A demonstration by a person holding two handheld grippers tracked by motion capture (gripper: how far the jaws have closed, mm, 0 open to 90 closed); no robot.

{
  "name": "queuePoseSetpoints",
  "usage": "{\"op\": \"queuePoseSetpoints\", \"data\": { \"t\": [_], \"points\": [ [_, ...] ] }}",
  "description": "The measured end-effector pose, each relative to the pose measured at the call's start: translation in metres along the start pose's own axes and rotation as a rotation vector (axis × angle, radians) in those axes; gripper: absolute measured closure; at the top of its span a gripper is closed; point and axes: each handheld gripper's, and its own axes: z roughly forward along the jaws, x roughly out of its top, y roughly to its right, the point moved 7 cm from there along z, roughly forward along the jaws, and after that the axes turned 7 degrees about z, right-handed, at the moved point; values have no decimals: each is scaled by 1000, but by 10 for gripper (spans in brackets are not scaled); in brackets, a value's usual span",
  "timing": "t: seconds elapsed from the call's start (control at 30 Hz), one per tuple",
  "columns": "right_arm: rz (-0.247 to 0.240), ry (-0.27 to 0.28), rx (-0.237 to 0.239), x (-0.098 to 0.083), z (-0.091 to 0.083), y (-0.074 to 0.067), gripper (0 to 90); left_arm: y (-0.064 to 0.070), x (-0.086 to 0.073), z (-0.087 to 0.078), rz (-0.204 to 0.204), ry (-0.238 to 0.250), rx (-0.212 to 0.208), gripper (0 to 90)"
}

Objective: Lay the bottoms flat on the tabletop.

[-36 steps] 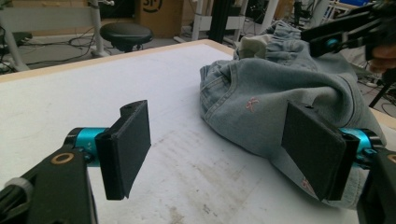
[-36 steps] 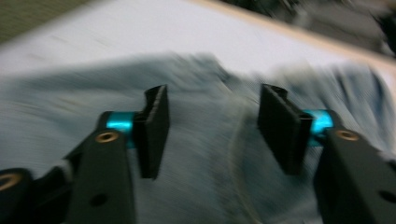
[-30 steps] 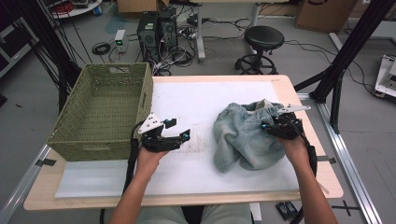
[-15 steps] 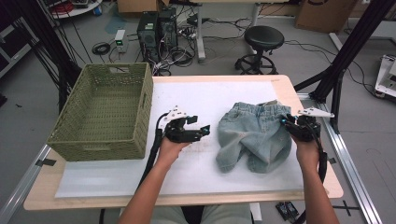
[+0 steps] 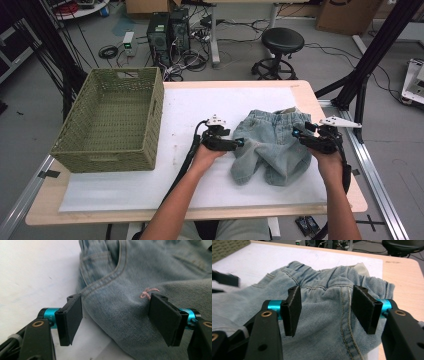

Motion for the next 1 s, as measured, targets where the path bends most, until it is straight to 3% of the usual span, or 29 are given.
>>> {"op": "queuePoseSetpoints", "data": {
  "t": [0.1,0.3,0.33,0.43,0.47,0.57,0.7,0.8,1.0],
  "points": [
    [-1,-6,10,-2,0,0,415,5,-5,12,11,-69,-9,275],
    [7,-16,11,-4,2,1,415,14,-6,19,88,-126,30,350],
    [3,-15,11,-4,2,1,415,17,-6,20,103,-133,28,411],
    [4,-19,12,-5,3,0,415,22,-7,22,148,-146,41,742],
    [5,-21,13,-5,2,0,415,23,-7,21,146,-147,39,799],
    [10,-20,19,-7,2,1,419,17,-5,13,124,-134,44,839],
    [1,-20,54,-8,2,-1,417,0,-6,-10,71,-79,59,844],
    [-13,-24,85,-9,4,-7,419,-7,-6,-26,64,-58,77,845],
    [-22,-41,96,-10,8,-14,418,-21,-13,-60,48,-19,128,845]
  ]
}}
